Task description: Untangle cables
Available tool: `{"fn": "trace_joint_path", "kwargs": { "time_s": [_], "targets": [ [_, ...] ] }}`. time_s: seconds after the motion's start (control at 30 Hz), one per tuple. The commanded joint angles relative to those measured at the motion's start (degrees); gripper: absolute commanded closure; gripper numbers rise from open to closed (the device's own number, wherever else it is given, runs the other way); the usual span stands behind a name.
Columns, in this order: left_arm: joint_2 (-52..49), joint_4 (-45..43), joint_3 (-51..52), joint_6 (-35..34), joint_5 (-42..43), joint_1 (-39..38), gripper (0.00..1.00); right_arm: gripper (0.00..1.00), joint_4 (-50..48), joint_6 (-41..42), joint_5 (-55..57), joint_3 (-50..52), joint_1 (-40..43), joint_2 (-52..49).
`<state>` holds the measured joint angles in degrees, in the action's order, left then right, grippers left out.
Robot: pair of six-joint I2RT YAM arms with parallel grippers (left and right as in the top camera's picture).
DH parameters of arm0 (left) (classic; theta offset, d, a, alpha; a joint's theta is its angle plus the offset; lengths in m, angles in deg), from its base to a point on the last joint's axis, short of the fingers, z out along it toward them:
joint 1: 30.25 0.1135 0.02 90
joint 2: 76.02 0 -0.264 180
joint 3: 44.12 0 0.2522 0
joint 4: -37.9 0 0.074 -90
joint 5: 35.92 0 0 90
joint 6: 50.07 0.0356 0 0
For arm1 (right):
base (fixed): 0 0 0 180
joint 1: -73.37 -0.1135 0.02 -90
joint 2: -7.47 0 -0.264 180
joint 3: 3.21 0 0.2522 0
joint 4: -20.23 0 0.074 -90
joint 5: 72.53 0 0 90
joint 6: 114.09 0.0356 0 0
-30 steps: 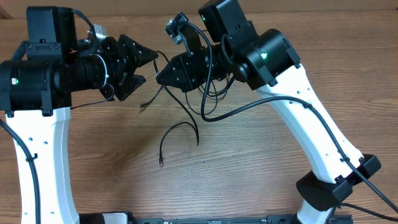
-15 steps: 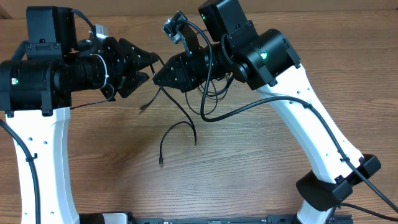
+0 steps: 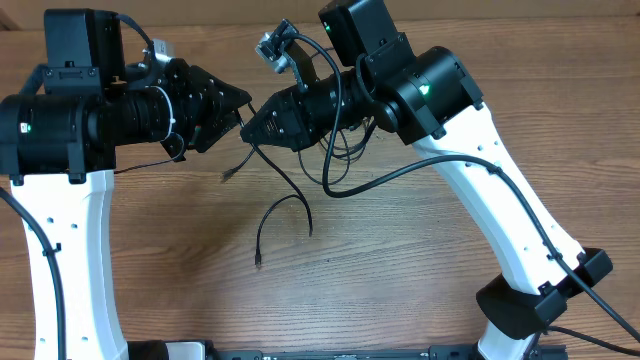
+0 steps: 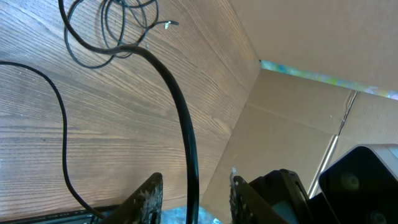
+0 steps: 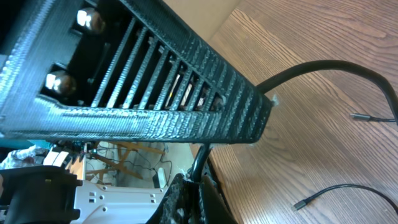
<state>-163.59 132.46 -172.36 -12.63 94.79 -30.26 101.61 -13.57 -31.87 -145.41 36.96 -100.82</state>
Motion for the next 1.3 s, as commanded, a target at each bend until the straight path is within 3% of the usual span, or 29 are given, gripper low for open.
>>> {"fn": "trace_joint_path", "kwargs": {
  "time_s": [0.0,0.17,0.27,0.4,0.5,0.53,0.6,0.67,0.73,0.8,1.1,1.27],
  "targets": [
    [-0.3,-0.2,0.0,-0.4,1.2,0.0,0.66,0.96,-0.3,-0.1,-1.4,-0.1,0.0,0.1],
    [-0.3,-0.2,0.0,-0.4,1.3,0.0,0.79,0.96,-0.3,-0.1,-1.4,-0.1,0.0,0.1],
    [-0.3,-0.1,0.0,-0.4,1.4,0.0,0.81,0.96,-0.3,-0.1,-1.3,-0.1,0.0,0.1],
    [-0.3,-0.1,0.0,-0.4,1.4,0.0,0.96,0.96,-0.3,-0.1,-0.8,-0.1,0.0,0.2],
    [-0.3,-0.3,0.0,-0.6,1.5,0.0,0.96,0.96,0.1,0.0,2.5,-0.1,0.0,0.1],
    [-0.3,-1.1,-0.1,-1.1,2.1,0.0,0.96,0.94,0.5,0.0,4.2,-0.1,0.0,0.2],
    [-0.3,-4.2,-0.1,-1.2,4.2,0.0,0.96,0.75,1.9,0.0,8.0,-0.1,0.5,0.2],
    [-0.3,-9.6,-0.2,-1.3,5.9,0.0,0.96,0.48,4.2,0.0,13.6,-0.1,1.8,0.2],
    [-0.3,-13.9,-0.6,-1.7,5.2,0.0,0.96,0.3,6.5,0.0,17.2,-0.1,3.4,0.2],
    [-0.3,-18.2,-0.9,-4.6,2.9,0.0,0.96,0.02,9.2,0.0,19.5,-0.1,5.9,0.2],
    [-0.3,-43.3,-0.9,-15.4,-5.0,0.0,0.96,0.0,19.2,0.0,36.8,-0.1,17.7,0.2],
    [-0.3,-57.5,-0.9,-21.6,-11.4,0.0,0.96,0.0,19.9,0.0,42.4,-0.1,23.1,0.2]
  ]
}}
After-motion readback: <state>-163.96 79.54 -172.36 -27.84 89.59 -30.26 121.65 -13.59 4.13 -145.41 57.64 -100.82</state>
